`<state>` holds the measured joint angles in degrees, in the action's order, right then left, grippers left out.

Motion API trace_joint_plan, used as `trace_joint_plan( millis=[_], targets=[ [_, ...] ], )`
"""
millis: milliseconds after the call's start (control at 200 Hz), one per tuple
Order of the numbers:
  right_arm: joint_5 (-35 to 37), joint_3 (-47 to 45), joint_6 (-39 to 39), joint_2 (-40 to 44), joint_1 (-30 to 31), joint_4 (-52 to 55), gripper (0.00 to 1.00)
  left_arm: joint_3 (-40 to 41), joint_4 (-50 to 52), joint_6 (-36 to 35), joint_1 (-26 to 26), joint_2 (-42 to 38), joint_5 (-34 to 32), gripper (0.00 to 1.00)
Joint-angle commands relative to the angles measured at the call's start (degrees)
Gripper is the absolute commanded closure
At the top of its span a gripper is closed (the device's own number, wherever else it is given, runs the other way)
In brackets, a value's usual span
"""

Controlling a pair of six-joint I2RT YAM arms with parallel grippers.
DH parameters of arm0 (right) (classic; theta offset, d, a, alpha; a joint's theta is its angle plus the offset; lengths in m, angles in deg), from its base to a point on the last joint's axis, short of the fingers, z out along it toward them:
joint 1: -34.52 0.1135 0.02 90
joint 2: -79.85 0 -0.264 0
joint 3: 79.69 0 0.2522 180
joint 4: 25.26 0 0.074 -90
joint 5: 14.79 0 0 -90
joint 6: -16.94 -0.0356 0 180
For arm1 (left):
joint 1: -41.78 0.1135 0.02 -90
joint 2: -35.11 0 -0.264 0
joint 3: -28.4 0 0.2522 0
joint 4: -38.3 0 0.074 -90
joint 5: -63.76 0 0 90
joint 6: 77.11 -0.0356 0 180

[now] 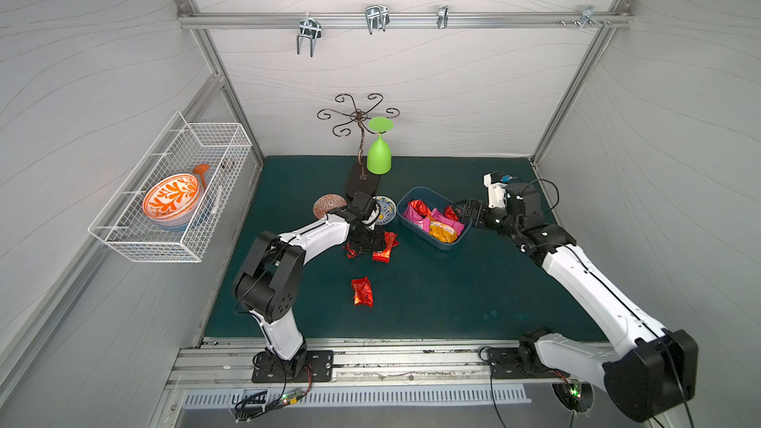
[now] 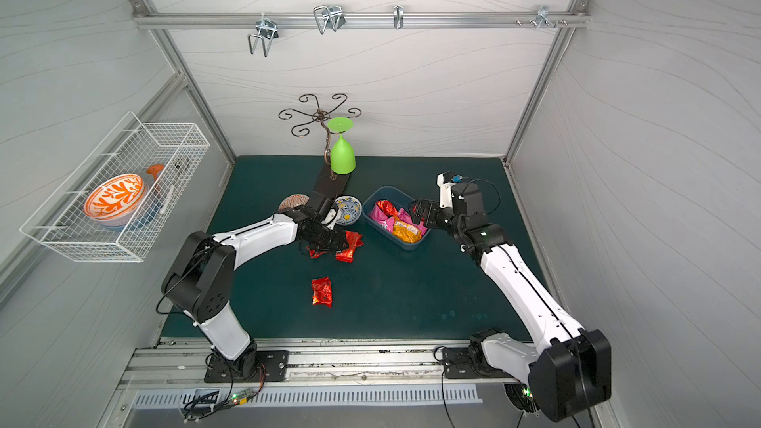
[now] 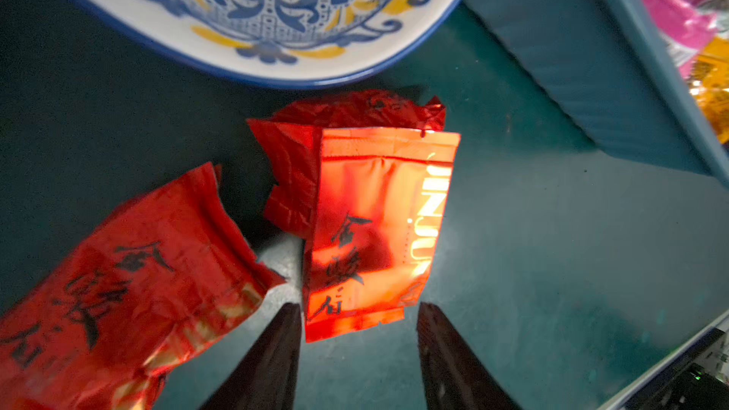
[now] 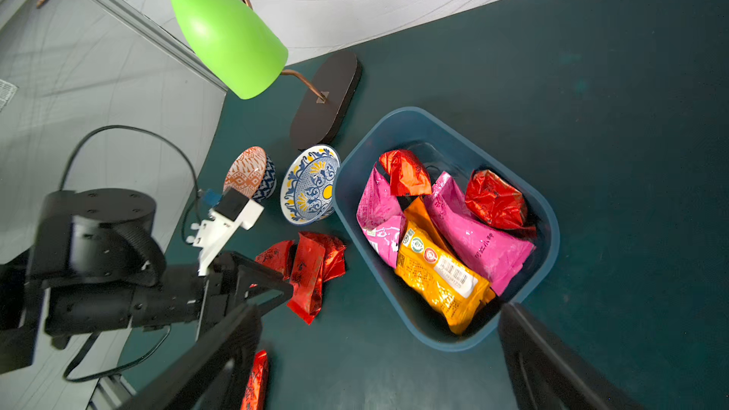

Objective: Put the tea bags into the storage box
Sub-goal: Pick up the tea bag from the center of the board.

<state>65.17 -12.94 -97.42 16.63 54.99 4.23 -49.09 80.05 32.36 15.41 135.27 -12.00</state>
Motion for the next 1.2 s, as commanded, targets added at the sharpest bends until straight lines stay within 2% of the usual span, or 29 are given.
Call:
trace_joint_plan(
  millis=[0,155,360,425,520,845,1196],
  targets=[
    [0.42,-2.01,-1.3,4.01,-0.36,2.27,0.02,-2.1,-0.71,-0.88,-0.22,1.82,-2.56,0.49],
    [0.69,-4.85,-1.58,6.78,-0.49,3.38,0.04,-2.09,-1.2,-0.76,-0.25,3.26,-2.01,0.59],
    [-0.11,-5.55,-1.53,6.53,-0.56,3.82,0.05,-2.98,-0.73,-0.91,-0.32,4.64,0.03,0.82],
    [-0.14,-5.31,-1.32,5.98,-0.61,3.86,0.05,-2.92,-0.71,-0.92,-0.41,4.76,0.32,0.84],
    [-0.23,-4.85,-1.13,5.49,-0.63,3.97,0.05,-2.91,-0.67,-0.92,-0.46,4.96,1.09,1.0],
    [-0.06,-4.89,-1.1,5.19,-0.74,4.4,0.06,-2.78,1.02,-0.45,-1.23,2.66,2.28,1.0],
    [1.59,-7.2,-2.86,2.2,-0.78,4.2,0.07,-4.59,3.32,7.35,-3.23,-5.66,5.75,1.0]
  ],
)
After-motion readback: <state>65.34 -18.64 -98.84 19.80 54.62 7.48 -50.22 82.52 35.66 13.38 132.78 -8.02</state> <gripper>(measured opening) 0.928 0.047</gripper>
